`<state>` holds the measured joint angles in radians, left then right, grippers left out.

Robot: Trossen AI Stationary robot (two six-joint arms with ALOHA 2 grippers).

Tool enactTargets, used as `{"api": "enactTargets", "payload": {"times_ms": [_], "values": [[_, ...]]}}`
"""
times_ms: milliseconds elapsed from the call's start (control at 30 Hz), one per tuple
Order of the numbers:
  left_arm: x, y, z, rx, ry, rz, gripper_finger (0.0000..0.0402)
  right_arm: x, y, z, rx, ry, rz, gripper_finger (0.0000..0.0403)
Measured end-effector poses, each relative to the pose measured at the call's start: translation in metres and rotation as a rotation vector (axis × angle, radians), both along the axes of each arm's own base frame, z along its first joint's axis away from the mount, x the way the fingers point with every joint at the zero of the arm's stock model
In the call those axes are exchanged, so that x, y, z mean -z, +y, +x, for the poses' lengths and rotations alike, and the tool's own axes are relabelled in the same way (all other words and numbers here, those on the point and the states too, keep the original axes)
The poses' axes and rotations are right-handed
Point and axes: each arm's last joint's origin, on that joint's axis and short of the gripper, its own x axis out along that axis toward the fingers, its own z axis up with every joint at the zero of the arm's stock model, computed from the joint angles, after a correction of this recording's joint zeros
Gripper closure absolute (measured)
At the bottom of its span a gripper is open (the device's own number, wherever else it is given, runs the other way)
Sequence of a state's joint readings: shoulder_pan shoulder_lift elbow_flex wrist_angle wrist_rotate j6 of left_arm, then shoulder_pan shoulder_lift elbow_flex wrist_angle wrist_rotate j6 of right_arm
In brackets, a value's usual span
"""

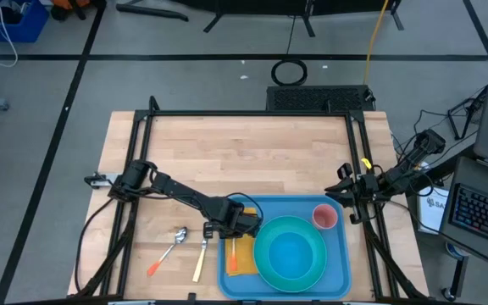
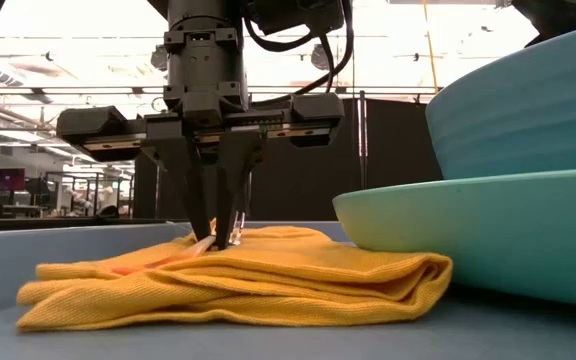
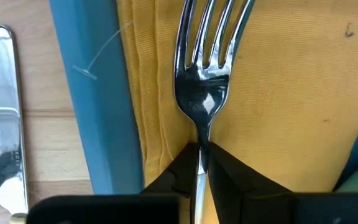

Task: Set up tray
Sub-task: Put the orange fork on top of the yellow table napkin

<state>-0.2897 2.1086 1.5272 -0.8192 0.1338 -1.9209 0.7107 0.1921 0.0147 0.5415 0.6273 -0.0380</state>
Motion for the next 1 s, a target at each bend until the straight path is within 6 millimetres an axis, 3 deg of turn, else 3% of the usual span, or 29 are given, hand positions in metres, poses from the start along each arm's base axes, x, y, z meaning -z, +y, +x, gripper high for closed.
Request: {"api": "enactTargets", "payload": {"times_ms": [433,767,1000], "values": [[-0.0001,-0.0015,0.0000,-0.022,-0.001,0.000,0.0363,-0.0001,0.0000,0.0000,0.000,0.000,0.000,0.0360],[-0.0003,-0.0030,0.0012,-0.021,-0.020,0.004,0.0302,-0.0001,0.0000,0.0000,0.000,0.000,0.000,0.0360],[-0.0003,-0.0044,0.0011,-0.023,-0.027,0.016,0.0287,-0.0001,0.0000,0.0000,0.000,0.000,0.000,0.0360]]}}
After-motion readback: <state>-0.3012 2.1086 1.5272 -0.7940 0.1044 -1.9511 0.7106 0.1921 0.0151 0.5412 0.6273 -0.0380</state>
